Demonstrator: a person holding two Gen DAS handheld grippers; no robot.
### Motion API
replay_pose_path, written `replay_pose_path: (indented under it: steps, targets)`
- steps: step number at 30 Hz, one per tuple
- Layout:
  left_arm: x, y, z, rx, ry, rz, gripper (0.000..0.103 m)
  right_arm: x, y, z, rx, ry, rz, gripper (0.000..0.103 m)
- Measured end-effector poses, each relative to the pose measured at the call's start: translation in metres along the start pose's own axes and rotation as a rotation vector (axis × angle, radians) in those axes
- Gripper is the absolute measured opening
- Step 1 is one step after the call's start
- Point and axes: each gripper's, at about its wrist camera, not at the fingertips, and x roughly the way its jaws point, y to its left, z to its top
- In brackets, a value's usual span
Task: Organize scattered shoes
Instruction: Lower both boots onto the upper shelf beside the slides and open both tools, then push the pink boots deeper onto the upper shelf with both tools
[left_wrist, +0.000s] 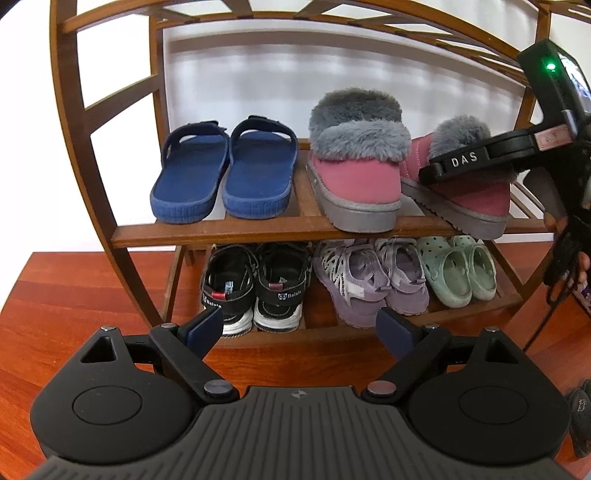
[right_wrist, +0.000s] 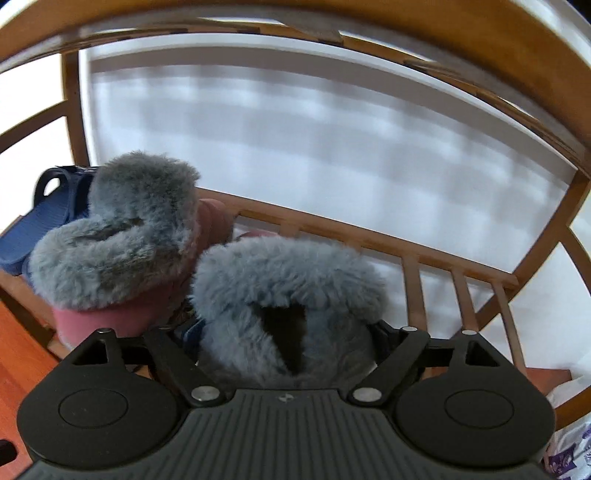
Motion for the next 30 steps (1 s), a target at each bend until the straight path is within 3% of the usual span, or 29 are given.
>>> replay_pose_path:
  steps: [6, 10, 18, 22, 27, 28, 30]
  targets:
    - [-0.001, -0.009, 0.008, 0.014, -0.024, -0.003, 0.091, -0.028, 0.001, -0.016, -0.027, -0.059, 0.021, 0.091]
    - [0.0, -0.019, 0.016, 0.023, -0.038, -0.01, 0.091, -0.056, -0.015, -0.036, 0.045, -0.116, 0.061, 0.091]
    - [0.006, -0.039, 0.027, 0.059, -0.083, -0.023, 0.089, -0.076, -0.033, -0.064, 0.094, -0.178, 0.128, 0.091]
    - [0.014, -0.044, 0.033, 0.072, -0.091, -0.034, 0.081, -0.073, -0.038, -0.077, 0.096, -0.17, 0.135, 0.077]
    - [0.025, -0.042, 0.038, 0.075, -0.091, -0.037, 0.063, -0.057, -0.04, -0.083, 0.087, -0.143, 0.168, 0.063]
    - [0.027, -0.042, 0.039, 0.076, -0.09, -0.038, 0.061, -0.051, -0.041, -0.084, 0.094, -0.128, 0.182, 0.056]
    - [0.031, -0.041, 0.041, 0.077, -0.09, -0.04, 0.054, -0.048, -0.041, -0.084, 0.095, -0.127, 0.192, 0.055]
